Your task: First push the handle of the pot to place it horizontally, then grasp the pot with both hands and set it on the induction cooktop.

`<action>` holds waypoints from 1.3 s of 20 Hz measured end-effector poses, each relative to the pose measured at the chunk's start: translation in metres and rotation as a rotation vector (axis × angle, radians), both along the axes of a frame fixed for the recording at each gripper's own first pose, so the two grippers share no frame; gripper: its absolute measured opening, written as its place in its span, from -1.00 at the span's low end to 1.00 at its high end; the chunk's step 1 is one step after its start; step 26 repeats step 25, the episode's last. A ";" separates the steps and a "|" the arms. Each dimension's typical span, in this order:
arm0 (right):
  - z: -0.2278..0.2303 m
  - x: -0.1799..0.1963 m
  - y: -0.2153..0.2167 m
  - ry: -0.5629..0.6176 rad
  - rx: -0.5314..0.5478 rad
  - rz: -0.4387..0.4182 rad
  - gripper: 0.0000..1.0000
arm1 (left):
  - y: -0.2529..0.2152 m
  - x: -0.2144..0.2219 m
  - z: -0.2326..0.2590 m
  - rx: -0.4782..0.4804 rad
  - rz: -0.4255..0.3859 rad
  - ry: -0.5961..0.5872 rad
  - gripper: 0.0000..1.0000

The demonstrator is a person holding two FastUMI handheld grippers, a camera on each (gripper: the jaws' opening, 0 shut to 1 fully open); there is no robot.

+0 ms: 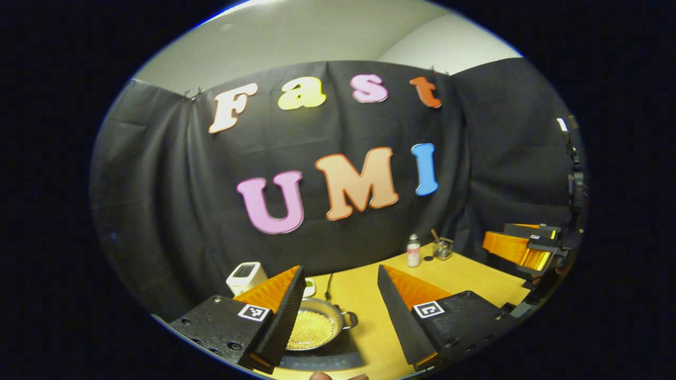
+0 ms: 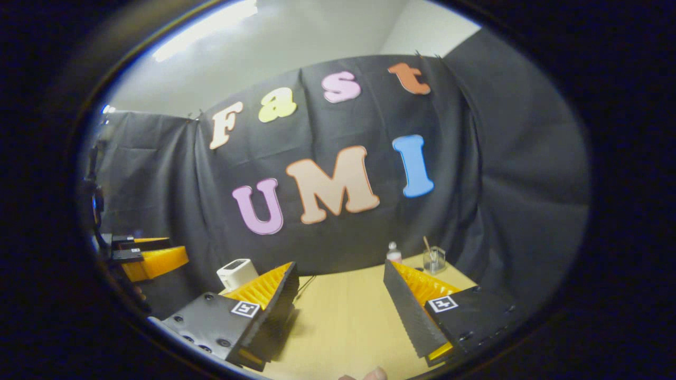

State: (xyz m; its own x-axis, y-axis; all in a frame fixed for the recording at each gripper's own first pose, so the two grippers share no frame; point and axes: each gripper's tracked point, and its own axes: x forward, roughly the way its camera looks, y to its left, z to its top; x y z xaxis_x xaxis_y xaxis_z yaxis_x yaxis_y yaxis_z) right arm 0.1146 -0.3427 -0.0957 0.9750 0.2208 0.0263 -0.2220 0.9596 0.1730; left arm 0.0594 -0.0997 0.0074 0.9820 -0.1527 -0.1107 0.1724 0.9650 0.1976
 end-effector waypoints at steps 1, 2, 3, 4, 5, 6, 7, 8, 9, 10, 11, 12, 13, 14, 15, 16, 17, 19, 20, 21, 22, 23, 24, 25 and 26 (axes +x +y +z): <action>0.009 -0.007 0.003 -0.008 -0.015 -0.002 0.98 | -0.003 -0.001 0.009 -0.009 -0.010 -0.026 0.59; 0.016 -0.014 0.006 -0.003 -0.015 0.007 0.98 | 0.001 -0.005 0.018 -0.025 -0.004 -0.045 0.68; 0.017 -0.016 0.011 -0.005 -0.016 0.011 0.99 | 0.008 -0.011 0.024 -0.047 0.007 -0.067 0.67; 0.017 -0.015 0.010 -0.014 -0.029 -0.004 0.83 | 0.017 -0.016 0.033 -0.067 0.025 -0.090 0.67; 0.017 -0.014 0.005 -0.010 -0.049 -0.026 0.83 | 0.029 -0.019 0.039 -0.081 0.051 -0.109 0.68; 0.014 -0.012 0.002 0.004 -0.059 -0.032 0.99 | 0.042 -0.023 0.042 -0.091 0.072 -0.117 0.67; 0.012 -0.017 0.002 0.016 -0.068 -0.036 0.84 | 0.050 -0.028 0.040 -0.100 0.081 -0.120 0.71; 0.014 -0.019 -0.001 0.016 -0.079 -0.047 0.99 | 0.056 -0.031 0.039 -0.107 0.087 -0.118 0.75; 0.016 -0.020 -0.003 0.009 -0.091 -0.059 0.84 | 0.064 -0.035 0.037 -0.112 0.098 -0.117 0.73; 0.013 -0.023 -0.002 0.010 -0.101 -0.067 0.84 | 0.070 -0.038 0.036 -0.119 0.107 -0.114 0.68; 0.013 -0.029 -0.003 0.016 -0.106 -0.073 0.99 | 0.074 -0.039 0.032 -0.136 0.115 -0.108 0.68; 0.012 -0.034 -0.004 0.022 -0.110 -0.073 0.92 | 0.074 -0.041 0.029 -0.164 0.115 -0.094 0.68; 0.011 -0.040 -0.005 0.029 -0.113 -0.075 0.84 | 0.075 -0.043 0.023 -0.189 0.112 -0.077 0.68; 0.009 -0.042 -0.005 0.039 -0.117 -0.076 0.84 | 0.075 -0.044 0.019 -0.206 0.110 -0.064 0.68; 0.008 -0.046 -0.006 0.046 -0.120 -0.078 0.84 | 0.078 -0.047 0.016 -0.213 0.111 -0.054 0.63; 0.008 -0.049 -0.005 0.049 -0.122 -0.080 0.84 | 0.080 -0.049 0.017 -0.219 0.112 -0.056 0.68; 0.008 -0.051 -0.007 0.047 -0.124 -0.088 0.84 | 0.080 -0.049 0.020 -0.224 0.108 -0.062 0.72; 0.006 -0.057 -0.009 0.056 -0.119 -0.097 0.84 | 0.082 -0.052 0.018 -0.225 0.100 -0.066 0.65; 0.006 -0.060 -0.010 0.060 -0.111 -0.101 0.84 | 0.082 -0.053 0.019 -0.231 0.096 -0.066 0.68; 0.008 -0.062 -0.012 0.059 -0.105 -0.111 0.84 | 0.083 -0.054 0.017 -0.231 0.098 -0.059 0.68; 0.009 -0.064 -0.015 0.060 -0.098 -0.119 0.84 | 0.087 -0.056 0.016 -0.229 0.102 -0.052 0.72; 0.009 -0.066 -0.015 0.060 -0.091 -0.124 0.84 | 0.085 -0.057 0.018 -0.234 0.094 -0.060 0.68; 0.008 -0.067 -0.015 0.062 -0.089 -0.125 0.84 | 0.083 -0.058 0.020 -0.239 0.083 -0.065 0.72; 0.008 -0.069 -0.014 0.065 -0.090 -0.126 0.84 | 0.082 -0.059 0.018 -0.237 0.076 -0.059 0.62; 0.008 -0.069 -0.014 0.065 -0.090 -0.126 0.84 | 0.082 -0.059 0.018 -0.237 0.076 -0.059 0.62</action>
